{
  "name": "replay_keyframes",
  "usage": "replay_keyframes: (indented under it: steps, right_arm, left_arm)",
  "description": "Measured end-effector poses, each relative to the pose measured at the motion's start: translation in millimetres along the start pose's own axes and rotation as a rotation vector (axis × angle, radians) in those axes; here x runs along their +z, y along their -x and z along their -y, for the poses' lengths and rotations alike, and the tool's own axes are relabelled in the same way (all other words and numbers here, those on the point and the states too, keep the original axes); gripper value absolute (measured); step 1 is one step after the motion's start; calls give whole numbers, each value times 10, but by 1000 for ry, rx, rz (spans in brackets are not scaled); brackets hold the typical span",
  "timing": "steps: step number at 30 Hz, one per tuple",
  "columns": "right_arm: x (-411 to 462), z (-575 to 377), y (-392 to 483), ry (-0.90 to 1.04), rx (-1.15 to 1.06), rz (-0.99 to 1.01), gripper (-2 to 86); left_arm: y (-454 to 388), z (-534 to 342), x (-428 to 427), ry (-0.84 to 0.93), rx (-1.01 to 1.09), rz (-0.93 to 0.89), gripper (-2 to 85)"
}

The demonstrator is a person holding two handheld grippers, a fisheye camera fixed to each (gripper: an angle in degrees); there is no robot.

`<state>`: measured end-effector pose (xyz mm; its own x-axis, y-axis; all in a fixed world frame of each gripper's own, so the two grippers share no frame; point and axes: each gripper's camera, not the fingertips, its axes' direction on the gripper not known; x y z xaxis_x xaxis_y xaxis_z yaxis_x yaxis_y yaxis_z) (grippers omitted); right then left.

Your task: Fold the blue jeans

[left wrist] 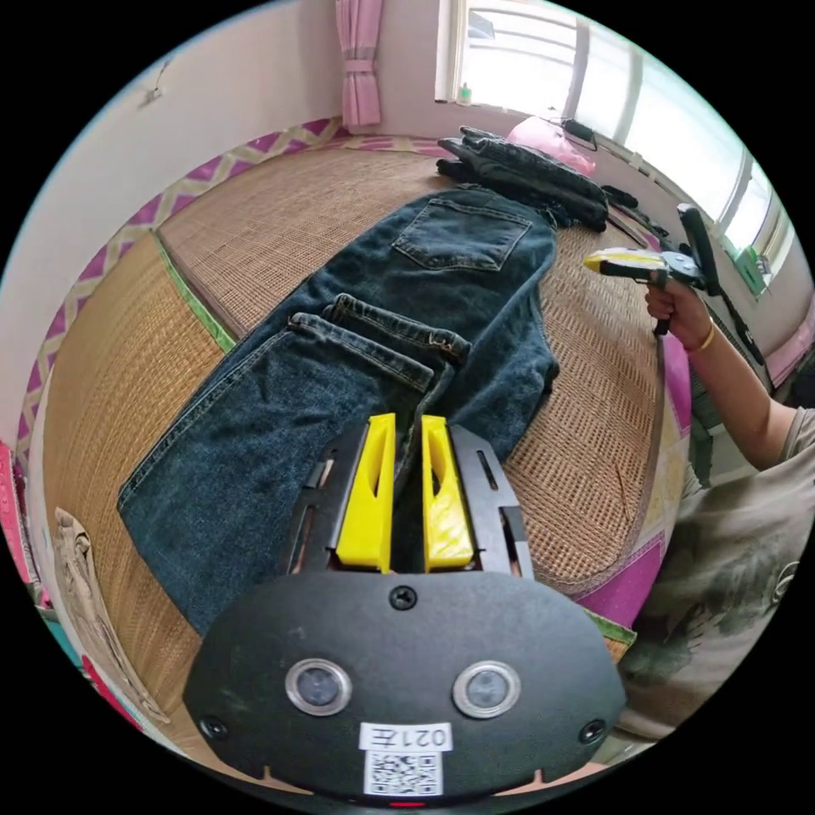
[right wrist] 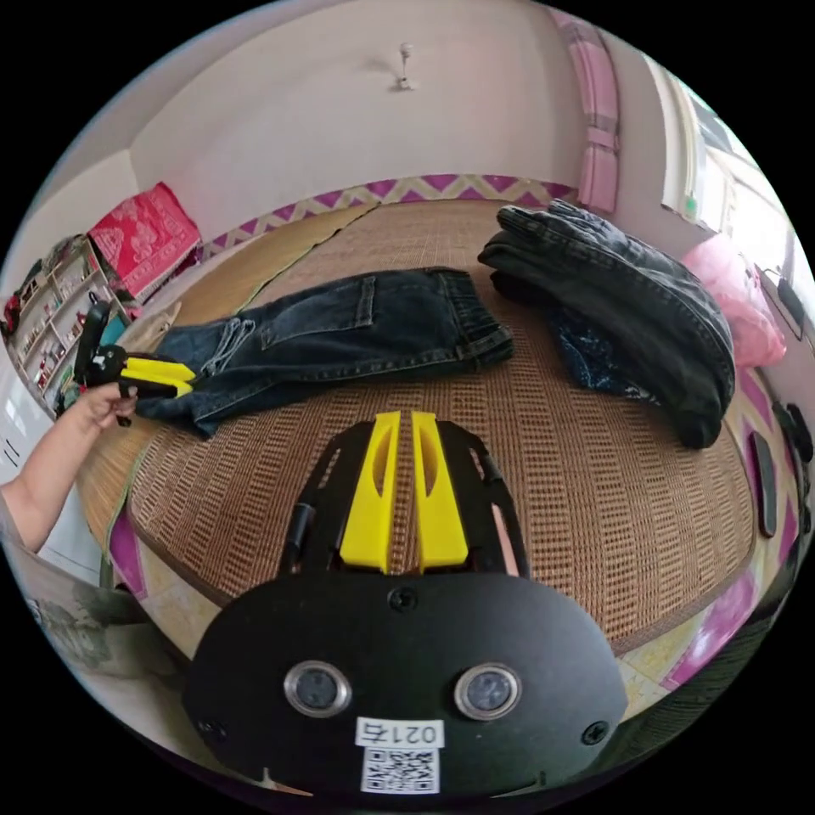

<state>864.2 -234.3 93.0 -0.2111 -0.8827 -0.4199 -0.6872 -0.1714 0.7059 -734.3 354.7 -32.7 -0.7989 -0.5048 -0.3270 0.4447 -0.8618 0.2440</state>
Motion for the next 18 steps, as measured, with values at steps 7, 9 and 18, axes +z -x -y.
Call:
replay_keyframes:
  steps: [7,9,18]
  right_arm:
    - [390,-39,515,149,-82,-62,-6]
    - [406,-62,462,155,-47,-12,-8]
    - [473,-185,565,171,-2,77,-8]
  left_arm:
    - [816,-962,-753,-345,-300,-233,-9]
    - [1044,-1404,-1143,-460,-381,-229,-10]
    - [2143,-4705,-2503,-784,-867,25,-10]
